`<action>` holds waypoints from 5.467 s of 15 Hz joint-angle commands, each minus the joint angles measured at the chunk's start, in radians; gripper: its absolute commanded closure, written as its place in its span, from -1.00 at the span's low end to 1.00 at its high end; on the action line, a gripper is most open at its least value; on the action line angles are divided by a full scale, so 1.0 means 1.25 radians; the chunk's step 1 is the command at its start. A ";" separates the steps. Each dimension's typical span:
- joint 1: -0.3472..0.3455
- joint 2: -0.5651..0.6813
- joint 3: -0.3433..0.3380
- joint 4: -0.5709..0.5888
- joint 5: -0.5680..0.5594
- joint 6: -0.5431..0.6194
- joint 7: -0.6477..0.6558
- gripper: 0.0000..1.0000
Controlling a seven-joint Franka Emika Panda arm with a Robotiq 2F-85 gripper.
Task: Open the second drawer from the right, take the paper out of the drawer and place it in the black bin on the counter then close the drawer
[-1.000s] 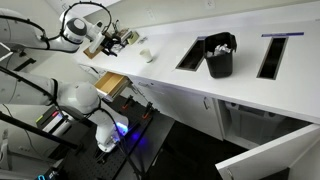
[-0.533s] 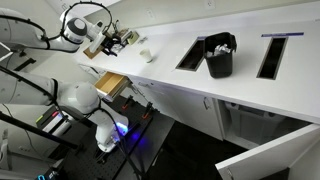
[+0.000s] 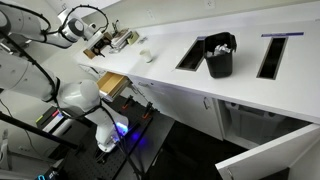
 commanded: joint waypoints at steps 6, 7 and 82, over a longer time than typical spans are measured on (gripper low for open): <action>0.069 0.246 0.138 0.234 0.110 -0.032 -0.233 -1.00; 0.070 0.267 0.159 0.252 0.112 -0.038 -0.256 -1.00; 0.450 0.951 -0.009 0.695 -0.950 -0.028 -0.809 1.00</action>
